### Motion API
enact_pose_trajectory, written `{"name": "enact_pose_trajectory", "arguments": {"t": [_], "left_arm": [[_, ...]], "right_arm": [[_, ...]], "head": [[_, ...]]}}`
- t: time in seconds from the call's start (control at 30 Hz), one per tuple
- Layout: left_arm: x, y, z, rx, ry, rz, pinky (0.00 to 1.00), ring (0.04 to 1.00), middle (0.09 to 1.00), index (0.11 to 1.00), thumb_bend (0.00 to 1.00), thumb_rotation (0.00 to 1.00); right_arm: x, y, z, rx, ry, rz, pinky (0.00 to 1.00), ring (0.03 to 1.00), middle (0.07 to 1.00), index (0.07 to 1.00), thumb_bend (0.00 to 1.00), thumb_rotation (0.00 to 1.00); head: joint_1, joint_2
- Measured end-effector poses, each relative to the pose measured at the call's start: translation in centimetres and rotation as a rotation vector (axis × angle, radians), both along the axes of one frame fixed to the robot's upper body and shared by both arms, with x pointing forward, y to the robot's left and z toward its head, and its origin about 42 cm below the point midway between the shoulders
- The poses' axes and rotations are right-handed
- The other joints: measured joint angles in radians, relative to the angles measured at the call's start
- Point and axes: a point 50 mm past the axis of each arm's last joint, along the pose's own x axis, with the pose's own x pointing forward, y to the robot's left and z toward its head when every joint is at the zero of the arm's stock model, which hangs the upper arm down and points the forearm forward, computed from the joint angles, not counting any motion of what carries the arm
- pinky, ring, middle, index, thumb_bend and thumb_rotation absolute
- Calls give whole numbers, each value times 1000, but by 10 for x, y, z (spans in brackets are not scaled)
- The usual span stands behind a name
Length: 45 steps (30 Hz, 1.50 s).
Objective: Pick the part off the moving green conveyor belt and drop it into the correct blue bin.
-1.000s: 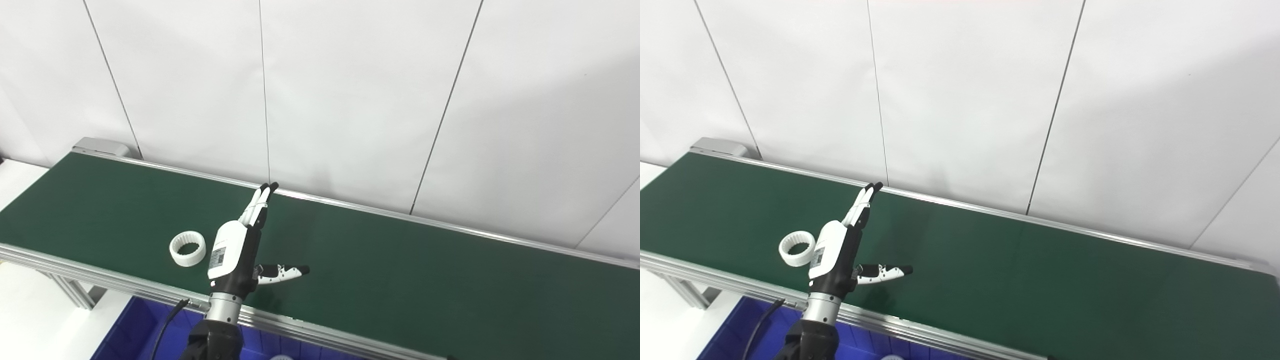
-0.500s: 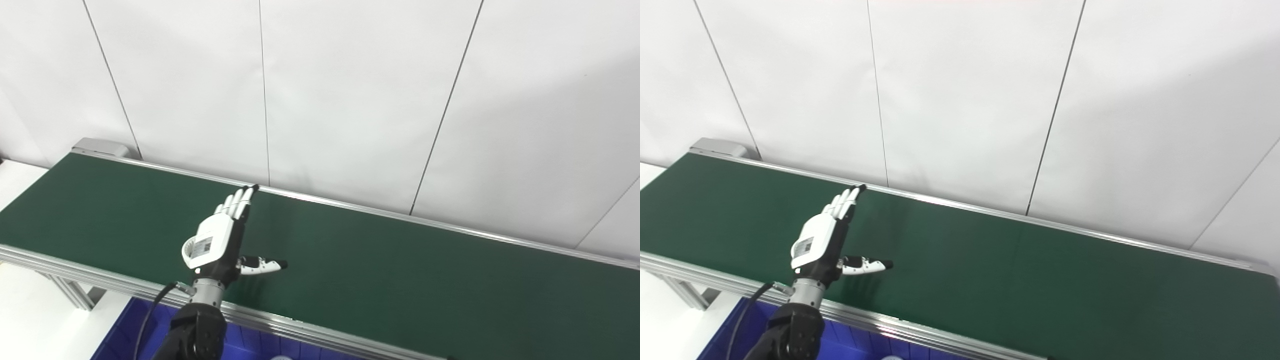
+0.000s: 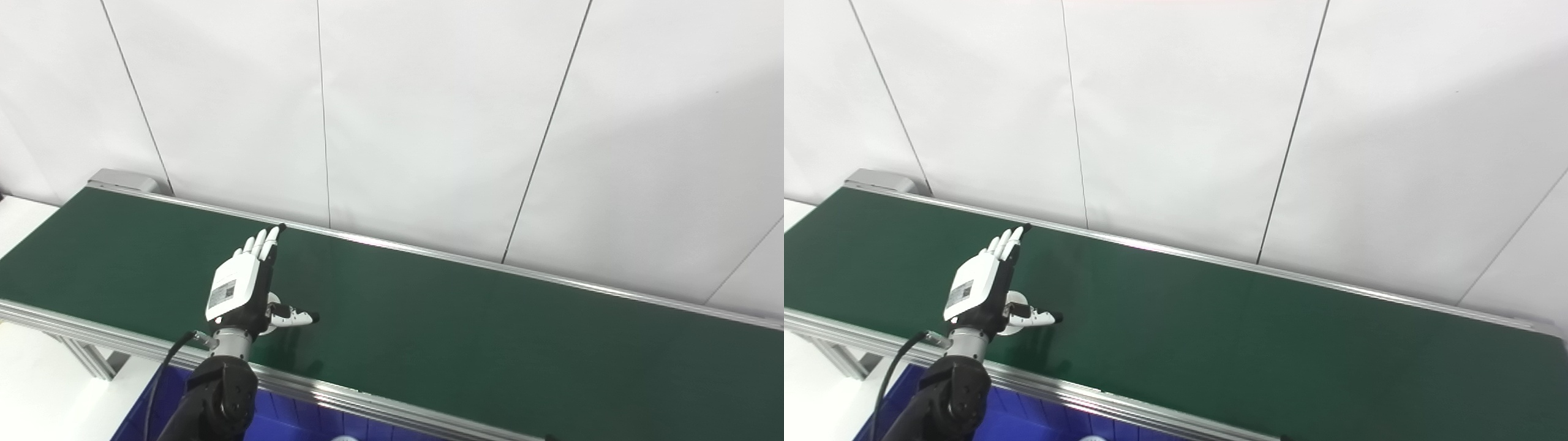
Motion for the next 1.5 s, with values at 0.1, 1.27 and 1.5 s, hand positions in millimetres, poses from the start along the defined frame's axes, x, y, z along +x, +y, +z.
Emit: {"name": "enact_pose_trajectory", "arguments": {"t": [0.1, 1.27, 1.5], "left_arm": [[0, 3, -5, 0, 29, 3, 988, 999, 1000, 965, 806, 2], [15, -9, -42, -166, 83, -24, 409, 396, 473, 548, 496, 0], [16, -13, -41, -264, 98, -67, 376, 395, 480, 526, 499, 0]], "right_arm": [[0, 0, 0, 0, -3, -2, 679, 770, 822, 866, 570, 249], [-1, -3, 3, 2, -11, -9, 700, 783, 823, 868, 588, 273], [0, -3, 4, 3, -15, -8, 701, 782, 826, 869, 602, 278]], "head": [[-3, 3], [-2, 21], [0, 25]]}}
